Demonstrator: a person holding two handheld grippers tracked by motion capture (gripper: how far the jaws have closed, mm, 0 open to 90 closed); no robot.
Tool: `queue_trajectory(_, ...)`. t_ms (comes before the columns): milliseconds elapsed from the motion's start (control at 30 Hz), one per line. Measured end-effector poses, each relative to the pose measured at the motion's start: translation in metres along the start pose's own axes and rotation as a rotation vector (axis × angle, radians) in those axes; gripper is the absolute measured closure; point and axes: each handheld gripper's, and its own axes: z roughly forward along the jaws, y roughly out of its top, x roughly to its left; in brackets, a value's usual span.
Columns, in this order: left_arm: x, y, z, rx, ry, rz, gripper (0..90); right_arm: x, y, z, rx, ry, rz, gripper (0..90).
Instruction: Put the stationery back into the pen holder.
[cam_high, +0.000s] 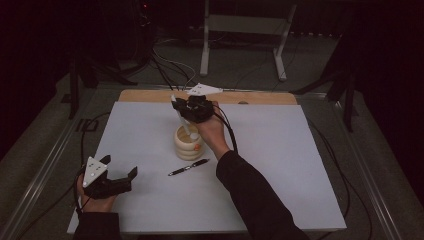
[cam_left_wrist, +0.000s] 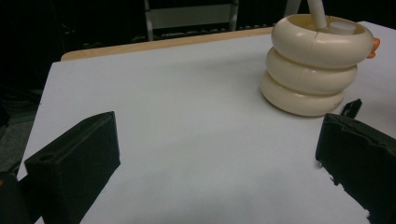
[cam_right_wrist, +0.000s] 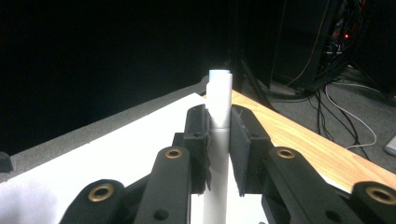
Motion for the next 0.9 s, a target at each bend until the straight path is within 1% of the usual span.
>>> queue_trajectory(367, 0.000, 0.000, 0.000, 0.001, 0.000, 0.002, 0.2, 0.000, -0.013, 0.003, 0.027, 0.011, 0.002, 77.8)
queue_trajectory(500, 0.000, 0.000, 0.000, 0.003, 0.000, 0.002, 0.2, 0.000, -0.019, 0.004, 0.048, 0.009, -0.005, 77.9)
queue_trajectory(667, 0.000, 0.000, 0.000, 0.003, 0.001, 0.003, 0.2, -0.001, -0.021, 0.003, 0.059, 0.017, -0.003, 76.9)
queue_trajectory(700, 0.000, 0.000, 0.000, 0.003, 0.001, 0.003, 0.3, -0.002, -0.021, 0.003, 0.061, 0.021, 0.002, 72.9)
queue_trajectory(733, 0.000, 0.000, 0.001, 0.005, 0.001, 0.005, 0.2, -0.002, -0.021, 0.002, 0.060, 0.025, 0.009, 65.5)
queue_trajectory(767, 0.000, 0.000, 0.001, 0.004, 0.001, 0.005, 0.3, -0.003, -0.021, 0.002, 0.056, 0.027, 0.014, 52.1)
queue_trajectory(800, 0.000, 0.000, 0.001, 0.004, 0.000, 0.005, 0.2, -0.003, -0.020, 0.002, 0.059, 0.016, 0.015, 41.2)
queue_trajectory(833, 0.000, 0.000, 0.001, 0.004, 0.000, 0.005, 0.2, -0.003, -0.020, 0.001, 0.060, 0.003, 0.016, 36.5)
queue_trajectory(900, 0.000, 0.000, 0.001, 0.005, 0.001, 0.003, 0.2, -0.006, -0.019, -0.001, 0.062, 0.006, 0.043, 23.9)
